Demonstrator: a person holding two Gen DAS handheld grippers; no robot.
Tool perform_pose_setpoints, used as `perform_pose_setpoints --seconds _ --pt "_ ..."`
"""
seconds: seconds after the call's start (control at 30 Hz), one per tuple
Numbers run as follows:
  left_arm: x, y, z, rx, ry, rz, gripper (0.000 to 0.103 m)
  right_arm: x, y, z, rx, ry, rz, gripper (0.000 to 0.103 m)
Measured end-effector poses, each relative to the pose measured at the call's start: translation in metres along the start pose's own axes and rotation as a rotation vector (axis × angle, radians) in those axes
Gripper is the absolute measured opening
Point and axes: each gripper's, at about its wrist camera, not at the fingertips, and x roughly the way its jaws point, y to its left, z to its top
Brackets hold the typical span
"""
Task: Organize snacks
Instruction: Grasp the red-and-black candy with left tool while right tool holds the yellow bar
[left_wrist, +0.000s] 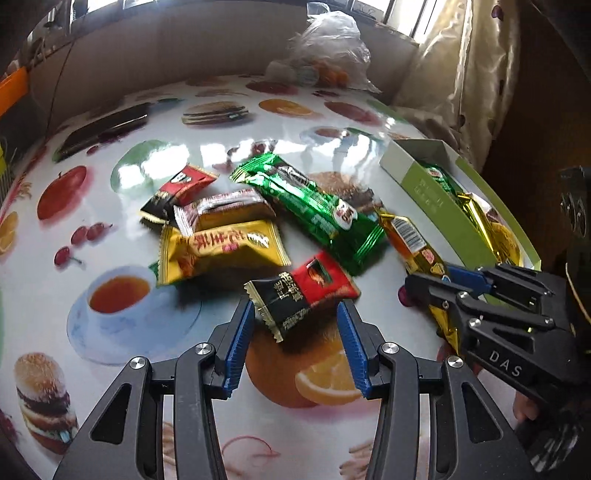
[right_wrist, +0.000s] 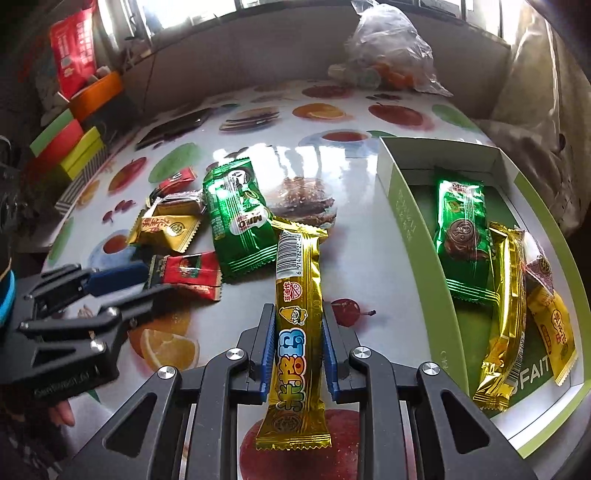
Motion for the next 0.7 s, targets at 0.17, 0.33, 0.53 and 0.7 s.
perform_pose_setpoints --seconds 0.17,0.33,0.53,0.7 --pt "-0.006 -0.015 -0.008 0.045 0.009 -0.058 0.048 -0.001 -0.003 -0.001 0.007 -0.001 0.002 0.022" --pt "-0.014 -0.018 -0.002 0.084 -0.037 0.022 0.048 -0.002 -0.003 -0.002 0.008 -0.002 0.001 0.022" --pt "-0.004 -0.016 0.013 0.142 -0.020 0.009 0.048 -0.002 -0.003 -0.002 0.010 -0.002 0.005 0.022" --pt "0.008 -0.022 0.016 0.194 0.013 -0.002 0.048 -0.001 -0.004 -0.001 0.017 -0.003 0.008 0.022"
